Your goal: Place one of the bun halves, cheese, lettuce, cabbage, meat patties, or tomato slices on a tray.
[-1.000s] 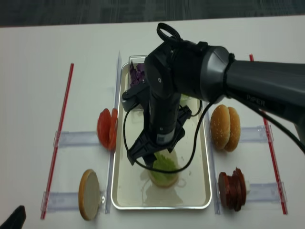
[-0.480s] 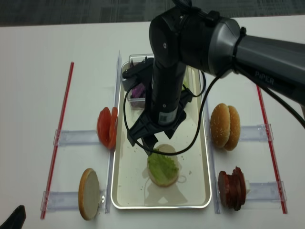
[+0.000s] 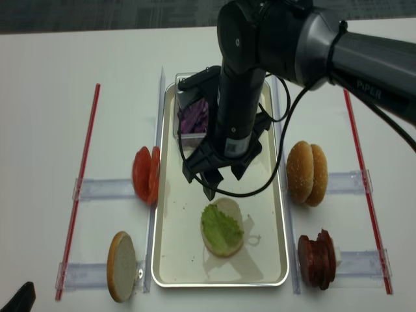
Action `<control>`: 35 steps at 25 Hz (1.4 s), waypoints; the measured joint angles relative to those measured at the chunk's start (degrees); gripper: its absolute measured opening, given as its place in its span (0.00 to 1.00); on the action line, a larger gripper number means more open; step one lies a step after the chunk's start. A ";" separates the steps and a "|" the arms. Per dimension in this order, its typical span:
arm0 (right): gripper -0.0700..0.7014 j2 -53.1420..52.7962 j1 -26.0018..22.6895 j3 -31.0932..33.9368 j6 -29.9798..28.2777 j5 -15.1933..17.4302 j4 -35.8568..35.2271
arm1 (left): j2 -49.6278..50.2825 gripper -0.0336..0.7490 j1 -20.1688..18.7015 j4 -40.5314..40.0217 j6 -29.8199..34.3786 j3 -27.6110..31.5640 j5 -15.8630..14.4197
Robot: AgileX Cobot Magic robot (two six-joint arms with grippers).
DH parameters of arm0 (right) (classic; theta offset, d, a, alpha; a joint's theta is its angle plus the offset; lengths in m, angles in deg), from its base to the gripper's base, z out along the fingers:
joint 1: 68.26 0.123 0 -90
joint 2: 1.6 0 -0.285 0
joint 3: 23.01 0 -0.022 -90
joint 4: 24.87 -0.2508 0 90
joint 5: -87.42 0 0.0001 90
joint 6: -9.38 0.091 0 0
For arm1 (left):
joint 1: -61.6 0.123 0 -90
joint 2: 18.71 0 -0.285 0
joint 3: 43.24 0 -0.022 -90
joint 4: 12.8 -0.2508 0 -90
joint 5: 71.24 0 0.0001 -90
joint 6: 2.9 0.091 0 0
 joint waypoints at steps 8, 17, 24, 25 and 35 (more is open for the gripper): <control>0.74 0.00 -5.23 0.00 -0.35 0.00 0.75 | 0.00 0.57 0.00 0.00 0.00 0.00 0.00; 0.74 0.00 -12.96 0.00 -1.70 0.00 1.52 | 0.00 0.57 0.00 0.00 0.00 0.00 0.00; 0.74 0.00 -18.09 0.00 -2.53 0.00 1.88 | 0.00 0.57 0.00 0.00 0.00 0.00 0.00; 0.74 0.00 -19.10 0.00 -2.57 0.00 1.98 | 0.00 0.57 0.00 0.00 0.00 0.00 0.00; 0.74 0.00 -28.81 0.00 -3.19 0.00 2.63 | 0.00 0.57 0.00 0.00 0.00 0.00 0.00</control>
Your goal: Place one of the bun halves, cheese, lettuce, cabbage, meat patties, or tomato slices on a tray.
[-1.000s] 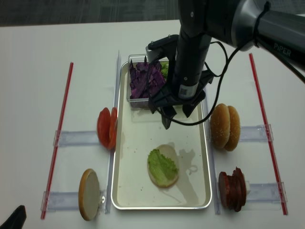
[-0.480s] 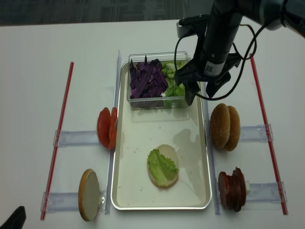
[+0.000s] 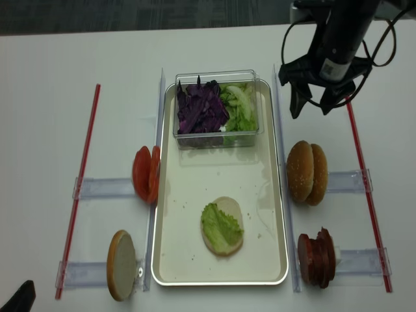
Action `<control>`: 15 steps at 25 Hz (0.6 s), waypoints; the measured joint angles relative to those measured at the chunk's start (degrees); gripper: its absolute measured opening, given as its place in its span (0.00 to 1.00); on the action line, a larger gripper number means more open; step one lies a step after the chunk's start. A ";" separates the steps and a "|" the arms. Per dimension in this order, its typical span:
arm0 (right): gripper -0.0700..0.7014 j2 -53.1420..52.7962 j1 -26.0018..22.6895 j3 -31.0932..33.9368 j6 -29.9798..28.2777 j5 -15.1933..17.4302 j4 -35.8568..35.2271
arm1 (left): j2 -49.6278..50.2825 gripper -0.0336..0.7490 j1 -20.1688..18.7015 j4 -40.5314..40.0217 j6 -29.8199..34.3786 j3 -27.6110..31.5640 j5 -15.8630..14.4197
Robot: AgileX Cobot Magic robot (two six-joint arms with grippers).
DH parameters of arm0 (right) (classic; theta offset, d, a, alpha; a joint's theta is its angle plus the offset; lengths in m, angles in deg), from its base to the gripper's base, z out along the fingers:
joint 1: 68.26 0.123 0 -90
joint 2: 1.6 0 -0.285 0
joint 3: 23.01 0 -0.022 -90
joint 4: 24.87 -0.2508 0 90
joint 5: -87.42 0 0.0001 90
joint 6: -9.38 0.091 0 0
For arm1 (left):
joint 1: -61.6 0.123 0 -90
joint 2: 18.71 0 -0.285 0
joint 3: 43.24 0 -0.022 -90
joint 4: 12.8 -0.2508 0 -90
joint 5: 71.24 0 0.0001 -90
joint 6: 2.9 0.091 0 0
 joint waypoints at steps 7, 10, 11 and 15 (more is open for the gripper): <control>0.74 0.00 -7.91 0.00 0.00 0.00 3.05 | 0.00 0.57 0.00 0.00 0.00 0.00 0.00; 0.74 0.00 -9.03 0.00 0.00 0.00 3.56 | 0.00 0.57 0.00 0.00 0.00 0.00 0.00; 0.74 0.00 -9.53 0.00 0.00 0.00 3.70 | 0.00 0.57 0.00 0.00 0.00 0.00 0.00; 0.74 -0.04 -10.01 0.00 0.00 0.00 3.81 | 0.00 0.57 0.00 0.00 0.00 0.00 0.00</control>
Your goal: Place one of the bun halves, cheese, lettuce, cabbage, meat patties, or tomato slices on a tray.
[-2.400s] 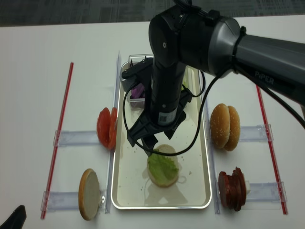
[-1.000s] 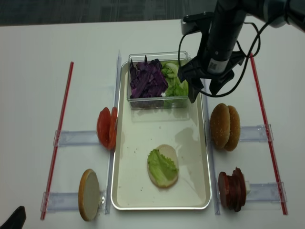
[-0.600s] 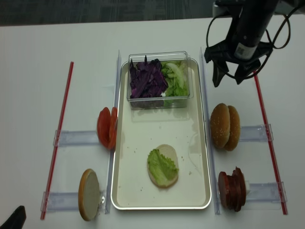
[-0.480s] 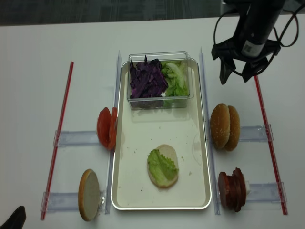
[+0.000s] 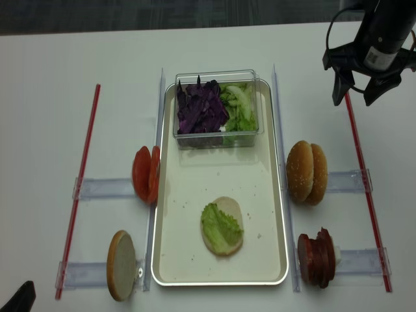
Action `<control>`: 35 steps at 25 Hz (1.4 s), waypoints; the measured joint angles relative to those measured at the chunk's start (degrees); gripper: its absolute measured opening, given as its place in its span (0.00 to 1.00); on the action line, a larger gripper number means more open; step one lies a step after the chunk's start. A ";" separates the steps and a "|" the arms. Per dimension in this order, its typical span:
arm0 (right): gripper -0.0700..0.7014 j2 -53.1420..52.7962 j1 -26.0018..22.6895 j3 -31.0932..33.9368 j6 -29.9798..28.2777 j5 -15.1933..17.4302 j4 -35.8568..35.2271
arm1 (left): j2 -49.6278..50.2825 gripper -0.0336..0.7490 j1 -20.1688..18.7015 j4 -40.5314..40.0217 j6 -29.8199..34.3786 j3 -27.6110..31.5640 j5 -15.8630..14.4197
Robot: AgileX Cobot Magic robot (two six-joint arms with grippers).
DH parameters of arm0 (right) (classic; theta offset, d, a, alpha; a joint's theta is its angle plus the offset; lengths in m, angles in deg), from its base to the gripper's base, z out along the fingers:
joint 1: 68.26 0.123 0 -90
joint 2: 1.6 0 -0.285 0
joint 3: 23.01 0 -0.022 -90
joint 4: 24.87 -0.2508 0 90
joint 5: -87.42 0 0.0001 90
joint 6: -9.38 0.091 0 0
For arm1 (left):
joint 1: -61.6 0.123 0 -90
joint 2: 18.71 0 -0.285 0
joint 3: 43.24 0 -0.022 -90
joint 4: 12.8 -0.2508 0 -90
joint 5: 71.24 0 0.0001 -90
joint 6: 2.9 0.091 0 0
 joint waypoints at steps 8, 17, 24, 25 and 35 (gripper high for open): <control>0.74 -5.37 -0.02 1.73 -0.22 0.13 0.00 | 0.00 0.57 0.00 0.00 0.00 0.00 0.00; 0.73 -15.35 -0.12 10.78 -0.30 0.49 0.00 | 0.00 0.57 0.00 0.00 0.00 0.00 0.00; 0.72 -24.81 -0.12 18.99 -0.72 0.60 -0.21 | 0.00 0.57 0.00 0.00 0.00 0.00 0.00; 0.72 -26.25 -0.12 20.46 -0.72 0.60 -0.21 | 0.00 0.57 0.00 0.00 0.00 0.00 0.00; 0.72 -38.75 -0.12 30.41 -0.72 0.93 -0.21 | 0.00 0.57 0.00 0.00 0.00 0.00 0.00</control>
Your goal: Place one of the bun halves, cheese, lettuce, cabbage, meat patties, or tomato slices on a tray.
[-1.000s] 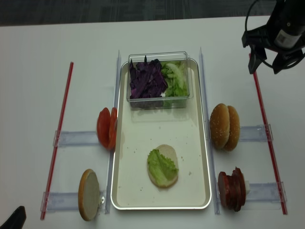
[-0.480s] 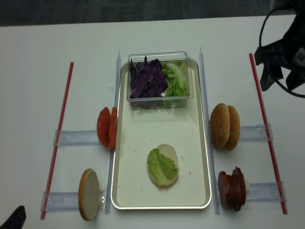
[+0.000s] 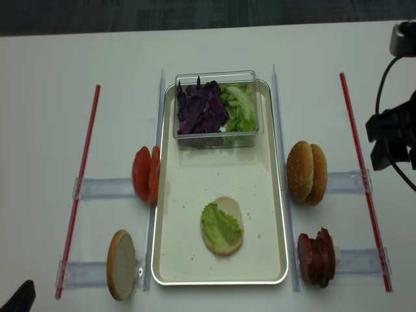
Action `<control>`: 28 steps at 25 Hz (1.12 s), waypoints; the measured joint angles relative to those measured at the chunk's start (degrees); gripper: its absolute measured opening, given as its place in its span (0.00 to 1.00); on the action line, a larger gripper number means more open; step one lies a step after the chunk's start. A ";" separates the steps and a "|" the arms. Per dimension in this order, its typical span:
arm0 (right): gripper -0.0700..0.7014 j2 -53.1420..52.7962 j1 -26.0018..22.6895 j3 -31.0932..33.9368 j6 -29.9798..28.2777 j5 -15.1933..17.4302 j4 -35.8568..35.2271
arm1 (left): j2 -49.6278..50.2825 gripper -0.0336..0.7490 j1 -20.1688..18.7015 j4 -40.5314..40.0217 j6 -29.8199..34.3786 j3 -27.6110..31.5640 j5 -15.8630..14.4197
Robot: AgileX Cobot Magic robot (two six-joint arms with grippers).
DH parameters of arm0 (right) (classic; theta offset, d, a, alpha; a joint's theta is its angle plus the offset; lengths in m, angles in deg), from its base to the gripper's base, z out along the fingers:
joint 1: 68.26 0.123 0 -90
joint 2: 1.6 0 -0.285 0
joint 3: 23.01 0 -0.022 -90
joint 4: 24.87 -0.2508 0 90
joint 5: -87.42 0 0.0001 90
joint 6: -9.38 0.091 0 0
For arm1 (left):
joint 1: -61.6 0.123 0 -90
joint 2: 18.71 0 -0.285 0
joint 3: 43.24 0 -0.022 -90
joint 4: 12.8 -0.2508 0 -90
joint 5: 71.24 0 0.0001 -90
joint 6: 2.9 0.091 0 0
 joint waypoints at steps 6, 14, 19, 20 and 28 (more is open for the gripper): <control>0.72 -7.47 0.00 3.91 0.00 0.13 0.00 | 0.00 0.57 0.00 0.00 0.00 0.00 0.00; 0.72 -17.39 0.00 9.50 0.00 0.47 -0.05 | 0.00 0.57 0.00 0.00 0.00 0.00 0.00; 0.72 -22.08 0.00 13.00 0.00 0.59 -0.05 | 0.00 0.57 0.00 0.00 0.00 0.00 0.00; 0.72 -23.18 0.00 13.70 0.00 0.59 -0.05 | 0.00 0.57 0.00 0.00 0.00 0.00 0.00; 0.72 -28.49 0.00 18.04 0.00 -0.36 -0.05 | 0.00 0.57 0.00 0.00 0.00 0.00 0.00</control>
